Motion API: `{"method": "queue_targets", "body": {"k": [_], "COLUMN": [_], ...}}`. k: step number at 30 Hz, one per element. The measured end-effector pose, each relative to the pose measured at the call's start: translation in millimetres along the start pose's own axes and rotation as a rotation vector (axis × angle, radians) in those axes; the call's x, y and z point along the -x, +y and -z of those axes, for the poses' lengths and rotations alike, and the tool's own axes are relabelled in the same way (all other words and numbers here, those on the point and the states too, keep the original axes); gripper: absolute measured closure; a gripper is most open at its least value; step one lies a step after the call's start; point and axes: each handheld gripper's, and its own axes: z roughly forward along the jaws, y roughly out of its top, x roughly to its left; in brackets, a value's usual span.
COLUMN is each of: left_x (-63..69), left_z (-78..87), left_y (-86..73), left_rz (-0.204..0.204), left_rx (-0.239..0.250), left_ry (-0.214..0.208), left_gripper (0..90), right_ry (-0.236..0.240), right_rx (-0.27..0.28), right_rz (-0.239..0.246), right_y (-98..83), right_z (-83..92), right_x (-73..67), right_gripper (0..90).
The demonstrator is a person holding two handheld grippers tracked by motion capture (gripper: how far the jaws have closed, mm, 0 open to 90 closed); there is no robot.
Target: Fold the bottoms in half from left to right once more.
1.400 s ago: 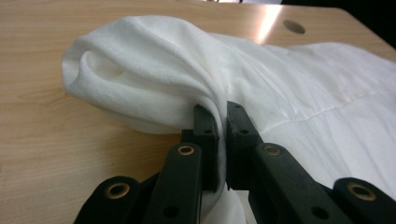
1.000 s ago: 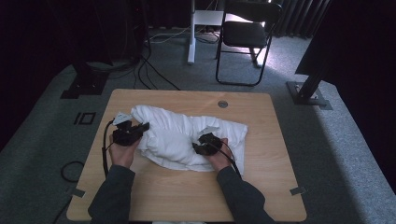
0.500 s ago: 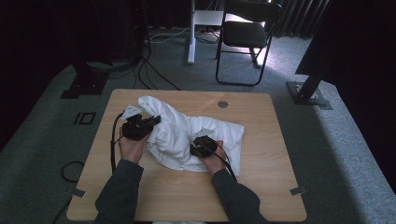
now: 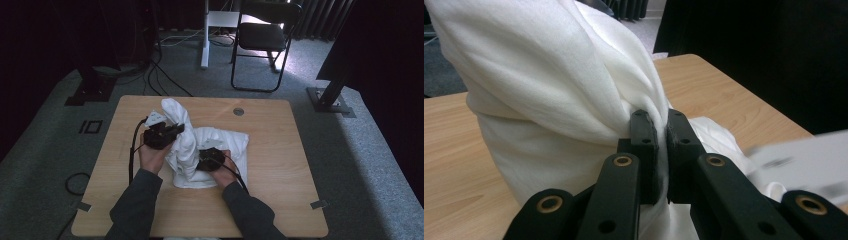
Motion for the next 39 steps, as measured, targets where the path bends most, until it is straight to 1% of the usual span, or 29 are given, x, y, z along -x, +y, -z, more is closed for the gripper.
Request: {"method": "queue_targets", "body": {"k": [1,2,3,4,5,6,7,9,14,15,16,17,18,19,20,21,22,23,24,25,26,27,28,29,30,31,32,33,39], "left_x": [-1.4,-1.4,-0.9,-0.9,1.8,1.8,6.0,10.1,16.2,18.3,18.3,19.9,19.9,20.6,20.6,20.9,20.9,20.7,20.7,22.0,22.0,25.6,25.6,30.5,30.5,36.3,36.3,42.2,55.8], "left_z": [0.0,0.0,-0.3,-0.3,-1.3,-1.3,-2.7,-4.1,-8.2,-11.0,-11.0,-13.6,-13.6,-14.0,-14.0,-13.0,-13.0,-12.8,-12.8,-13.8,-13.8,-16.4,-16.4,-19.6,-19.6,-24.1,-24.1,-29.5,-42.6], "left_y": [-0.8,-0.8,-1.5,-1.5,-1.5,-1.5,-0.5,1.2,4.1,3.9,3.9,2.0,2.0,-0.5,-0.5,-2.1,-2.1,-2.4,-2.4,-2.4,-2.4,-2.9,-2.9,-3.9,-3.9,-5.6,-5.6,-7.9,-18.6], "left_rz": [0.003,0.003,0.004,0.004,-0.004,-0.004,-0.01,-0.024,-0.044,-0.053,-0.053,-0.065,-0.065,-0.072,-0.072,-0.082,-0.082,-0.083,-0.083,-0.081,-0.081,-0.085,-0.085,-0.092,-0.092,-0.107,-0.107,-0.119,-0.129], "left_rx": [-0.006,-0.006,-0.009,-0.009,-0.01,-0.01,-0.01,-0.012,-0.019,-0.027,-0.027,-0.041,-0.041,-0.045,-0.045,-0.046,-0.046,-0.049,-0.049,-0.049,-0.049,-0.052,-0.052,-0.058,-0.058,-0.068,-0.068,-0.082,-0.109], "left_ry": [-0.002,-0.002,-0.004,-0.004,-0.008,-0.008,-0.017,-0.022,-0.029,-0.028,-0.028,-0.022,-0.022,-0.026,-0.026,-0.028,-0.028,-0.03,-0.03,-0.035,-0.035,-0.041,-0.041,-0.055,-0.055,-0.065,-0.065,-0.075,-0.11], "left_gripper": [85.8,85.8,85.8,85.8,85.8,85.8,85.8,85.7,85.7,85.7,85.7,85.7,85.7,85.7,85.7,85.7,85.7,85.7,85.7,85.7,85.7,85.7,85.6,85.6,85.6,85.6,85.6,85.6,85.5], "right_ry": [-0.025,-0.025,-0.088,-0.088,-0.107,-0.107,-0.097,-0.093,-0.057,-0.023,-0.023,0.02,0.02,0.049,0.049,0.049,0.049,-0.016,-0.016,-0.078,-0.078,-0.116,-0.12,-0.127,-0.137,-0.146,-0.146,-0.159,-0.128], "right_rx": [0.071,0.071,0.094,0.094,0.038,0.038,-0.025,-0.036,-0.034,-0.024,-0.024,-0.028,-0.028,-0.015,-0.015,0.049,0.049,0.096,0.096,0.075,0.075,-0.007,-0.041,-0.057,-0.066,-0.073,-0.073,-0.072,-0.071], "right_rz": [0.001,0.001,-0.053,-0.053,-0.128,-0.128,-0.154,-0.16,-0.157,-0.164,-0.164,-0.144,-0.144,-0.098,-0.098,-0.087,-0.087,-0.122,-0.122,-0.188,-0.188,-0.213,-0.209,-0.202,-0.185,-0.165,-0.165,-0.144,-0.158], "right_y": [1.0,1.0,-2.8,-2.8,-12.3,-12.3,-24.5,-29.9,-25.0,-23.8,-23.8,-20.5,-20.5,-16.5,-16.5,-16.2,-16.2,-21.2,-21.2,-30.4,-30.4,-41.7,-46.7,-50.6,-52.8,-53.2,-53.2,-51.4,-50.0], "right_z": [21.8,21.8,36.8,36.8,37.2,37.2,26.0,16.5,5.6,-1.1,-1.1,-3.1,-3.1,5.9,5.9,25.7,25.7,44.9,44.9,53.9,53.9,48.3,43.3,38.1,33.7,29.9,29.9,26.0,23.0], "right_x": [7.5,7.5,21.6,21.6,36.4,36.4,41.8,37.9,27.8,22.4,22.4,16.2,16.2,14.5,14.5,20.6,20.6,36.1,36.1,54.1,54.1,65.5,67.3,66.9,65.3,62.7,62.7,59.4,62.3], "right_gripper": [46.4,46.4,42.5,42.5,40.1,40.1,39.8,41.7,44.9,45.1,45.1,44.3,44.3,39.3,39.3,39.2,39.2,39.7,39.7,38.1,38.1,36.5,36.4,36.4,37.0,37.4,37.4,39.1,41.3]}}
